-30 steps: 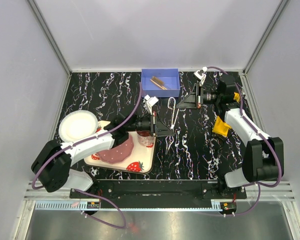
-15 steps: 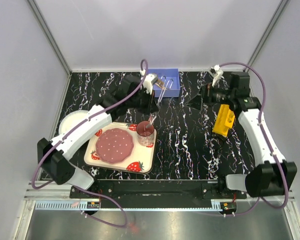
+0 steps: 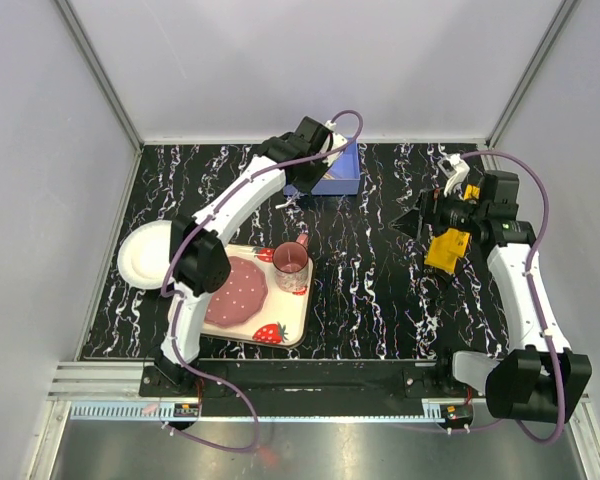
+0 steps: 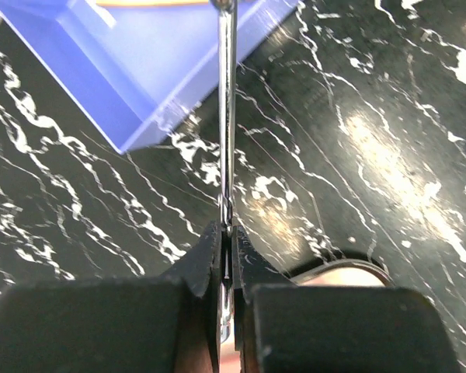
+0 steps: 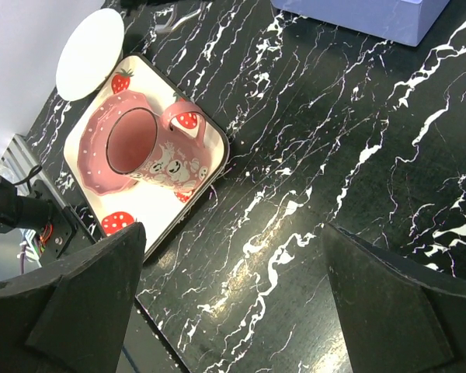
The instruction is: Organize the chemistry lab equipment
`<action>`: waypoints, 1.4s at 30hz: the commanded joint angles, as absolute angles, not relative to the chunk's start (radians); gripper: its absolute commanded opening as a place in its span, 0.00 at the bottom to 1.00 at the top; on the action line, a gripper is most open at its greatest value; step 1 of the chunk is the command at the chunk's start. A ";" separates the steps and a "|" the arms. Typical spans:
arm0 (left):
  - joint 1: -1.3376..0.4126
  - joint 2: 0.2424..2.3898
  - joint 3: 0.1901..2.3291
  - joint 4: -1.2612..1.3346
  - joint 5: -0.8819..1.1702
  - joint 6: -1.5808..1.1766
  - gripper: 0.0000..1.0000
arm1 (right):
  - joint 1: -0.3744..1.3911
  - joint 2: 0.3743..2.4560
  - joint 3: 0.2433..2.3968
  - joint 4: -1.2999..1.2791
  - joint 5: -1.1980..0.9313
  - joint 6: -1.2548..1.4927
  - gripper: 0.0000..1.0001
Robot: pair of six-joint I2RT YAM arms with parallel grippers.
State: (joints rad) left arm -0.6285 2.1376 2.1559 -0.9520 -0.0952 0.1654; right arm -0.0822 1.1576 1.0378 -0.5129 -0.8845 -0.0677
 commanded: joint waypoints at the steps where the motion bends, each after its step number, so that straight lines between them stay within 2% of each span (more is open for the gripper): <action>1: -0.611 2.160 2.302 -0.904 -0.183 0.299 0.00 | -0.101 1.118 1.031 -0.459 -0.940 -0.063 1.00; 5: -0.601 2.172 2.260 -0.778 -0.128 0.382 0.01 | -0.110 1.117 1.019 -0.445 -0.963 -0.051 1.00; 6: -0.601 2.178 2.261 -0.753 -0.127 0.396 0.04 | -0.113 1.118 1.012 -0.443 -0.972 -0.046 1.00; 10: -0.571 2.187 2.263 -0.646 -0.075 0.355 0.09 | -0.124 1.120 1.009 -0.434 -0.989 -0.035 1.00; 18: -0.558 2.129 2.224 -0.535 0.096 0.242 0.02 | -0.124 1.164 1.041 -0.433 -1.008 -0.026 1.00; 20: -0.542 2.073 2.165 -0.509 0.211 0.226 0.02 | -0.124 1.180 1.061 -0.449 -1.032 -0.047 1.00; 21: -0.531 2.053 2.145 -0.503 0.289 0.221 0.02 | -0.124 1.199 1.107 -0.489 -1.111 -0.183 1.00; 22: -0.506 2.015 2.128 -0.499 0.449 0.201 0.03 | -0.123 1.210 1.145 -0.555 -1.164 -0.316 1.00; 23: -0.496 1.999 2.108 -0.502 0.527 0.196 0.04 | -0.120 1.227 1.199 -0.780 -1.201 -0.480 1.00; 24: -0.485 1.984 2.100 -0.505 0.579 0.184 0.04 | -0.114 1.273 1.345 -0.907 -1.195 -0.848 1.00; 25: -0.471 1.958 2.095 -0.518 0.660 0.173 0.04 | -0.114 1.297 1.420 -1.002 -1.174 -0.982 1.00; 29: -0.457 1.878 2.027 -0.613 0.778 0.199 0.04 | -0.112 1.445 1.827 -1.197 -1.088 -1.146 1.00; 30: -0.459 1.864 2.008 -0.624 0.793 0.210 0.04 | -0.109 1.524 1.897 -1.275 -1.104 -1.287 1.00; 32: -0.459 1.826 1.964 -0.682 0.848 0.245 0.05 | -0.039 1.595 2.064 -1.400 -1.069 -1.319 1.00; 34: -0.460 1.812 1.954 -0.751 0.862 0.312 0.06 | 0.070 1.644 2.108 -1.414 -0.977 -1.319 1.00; 38: -0.485 1.793 1.936 -0.941 0.783 0.431 0.06 | 0.193 1.615 2.037 -1.220 -0.868 -1.206 1.00; 42: -0.534 1.718 1.833 -0.920 0.704 0.489 0.06 | 0.232 1.641 2.069 -1.187 -0.865 -1.138 1.00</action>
